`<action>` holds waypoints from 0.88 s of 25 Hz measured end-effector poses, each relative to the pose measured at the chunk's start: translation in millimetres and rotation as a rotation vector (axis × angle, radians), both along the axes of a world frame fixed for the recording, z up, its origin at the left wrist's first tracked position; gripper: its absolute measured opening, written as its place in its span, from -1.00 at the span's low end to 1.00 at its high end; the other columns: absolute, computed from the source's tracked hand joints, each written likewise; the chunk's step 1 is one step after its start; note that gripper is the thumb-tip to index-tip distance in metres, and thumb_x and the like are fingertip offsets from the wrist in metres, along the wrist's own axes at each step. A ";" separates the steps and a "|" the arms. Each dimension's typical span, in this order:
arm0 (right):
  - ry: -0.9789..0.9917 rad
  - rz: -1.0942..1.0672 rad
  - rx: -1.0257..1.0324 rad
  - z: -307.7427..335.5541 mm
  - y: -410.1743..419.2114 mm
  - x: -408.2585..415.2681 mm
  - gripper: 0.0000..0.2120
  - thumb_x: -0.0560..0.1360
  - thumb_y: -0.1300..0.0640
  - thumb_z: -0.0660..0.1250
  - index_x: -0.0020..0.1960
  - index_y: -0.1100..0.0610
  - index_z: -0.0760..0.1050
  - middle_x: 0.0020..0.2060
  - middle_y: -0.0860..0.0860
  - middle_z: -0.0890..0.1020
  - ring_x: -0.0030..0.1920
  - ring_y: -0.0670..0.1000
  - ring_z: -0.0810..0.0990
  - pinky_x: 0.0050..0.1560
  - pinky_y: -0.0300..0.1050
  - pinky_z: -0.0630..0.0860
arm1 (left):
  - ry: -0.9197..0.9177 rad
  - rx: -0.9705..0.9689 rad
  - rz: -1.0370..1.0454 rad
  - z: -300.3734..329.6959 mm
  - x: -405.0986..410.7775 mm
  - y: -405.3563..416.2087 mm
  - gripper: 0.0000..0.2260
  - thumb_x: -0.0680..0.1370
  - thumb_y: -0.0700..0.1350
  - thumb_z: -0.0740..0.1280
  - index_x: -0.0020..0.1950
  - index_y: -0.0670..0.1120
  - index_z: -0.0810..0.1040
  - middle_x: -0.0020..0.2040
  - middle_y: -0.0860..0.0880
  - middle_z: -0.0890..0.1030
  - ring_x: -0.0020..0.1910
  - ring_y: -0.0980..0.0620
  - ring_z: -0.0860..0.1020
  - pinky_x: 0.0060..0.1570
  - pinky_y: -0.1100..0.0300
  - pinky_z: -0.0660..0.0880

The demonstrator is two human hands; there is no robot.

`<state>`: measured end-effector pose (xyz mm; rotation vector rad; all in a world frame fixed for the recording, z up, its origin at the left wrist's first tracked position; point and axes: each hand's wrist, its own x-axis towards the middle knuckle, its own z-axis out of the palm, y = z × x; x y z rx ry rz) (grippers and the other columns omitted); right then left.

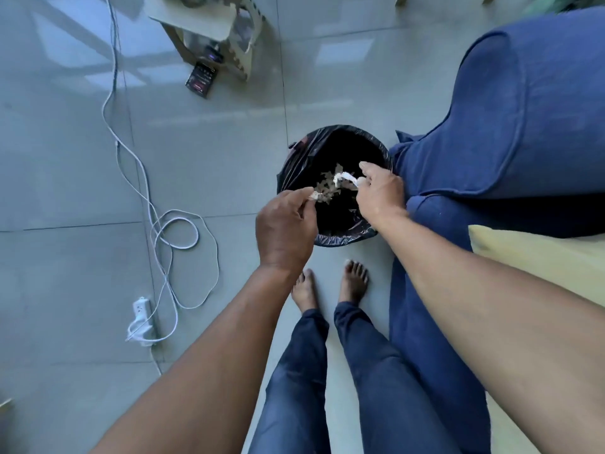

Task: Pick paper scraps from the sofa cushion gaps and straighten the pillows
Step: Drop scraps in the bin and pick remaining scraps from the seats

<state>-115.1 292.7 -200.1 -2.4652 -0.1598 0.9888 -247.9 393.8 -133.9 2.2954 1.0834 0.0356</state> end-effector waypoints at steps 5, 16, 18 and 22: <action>-0.136 -0.118 0.125 13.2 -28.1 -6.7 -0.69 0.60 0.16 0.26 0.31 0.08 0.59 0.22 0.00 0.67 0.26 0.03 0.62 0.37 -0.10 0.48 | 0.175 -0.222 -0.022 -53.9 30.1 7.2 -0.89 0.56 -0.11 0.33 0.01 -0.06 0.65 -0.16 -0.06 0.68 -0.13 -0.08 0.61 -0.08 0.19 0.50; -0.166 -0.160 0.251 114.2 -58.3 -18.6 -0.69 0.61 0.15 0.29 0.32 0.13 0.58 0.22 0.07 0.67 0.26 0.09 0.63 0.35 0.07 0.50 | 0.189 -0.209 -0.073 36.0 17.6 -8.7 -0.66 0.59 -0.03 0.32 0.36 -0.03 0.55 0.28 -0.01 0.63 0.27 -0.04 0.56 0.29 0.12 0.47; -0.206 -0.145 0.258 145.4 -63.2 -20.2 -0.69 0.60 0.16 0.30 0.32 0.15 0.58 0.21 0.08 0.68 0.23 0.10 0.64 0.32 0.07 0.52 | 0.147 -0.181 -0.113 68.2 10.8 -17.0 -0.66 0.60 -0.05 0.32 0.37 -0.05 0.55 0.31 -0.01 0.61 0.29 -0.03 0.55 0.31 0.12 0.45; -0.315 -0.142 0.276 223.8 -85.5 -22.7 -0.70 0.59 0.18 0.32 0.31 0.17 0.58 0.22 0.07 0.67 0.25 0.10 0.63 0.31 0.02 0.52 | 0.085 -0.115 -0.194 141.5 11.2 -34.3 -0.65 0.60 -0.06 0.32 0.38 -0.06 0.55 0.35 0.00 0.58 0.33 0.00 0.53 0.34 0.11 0.42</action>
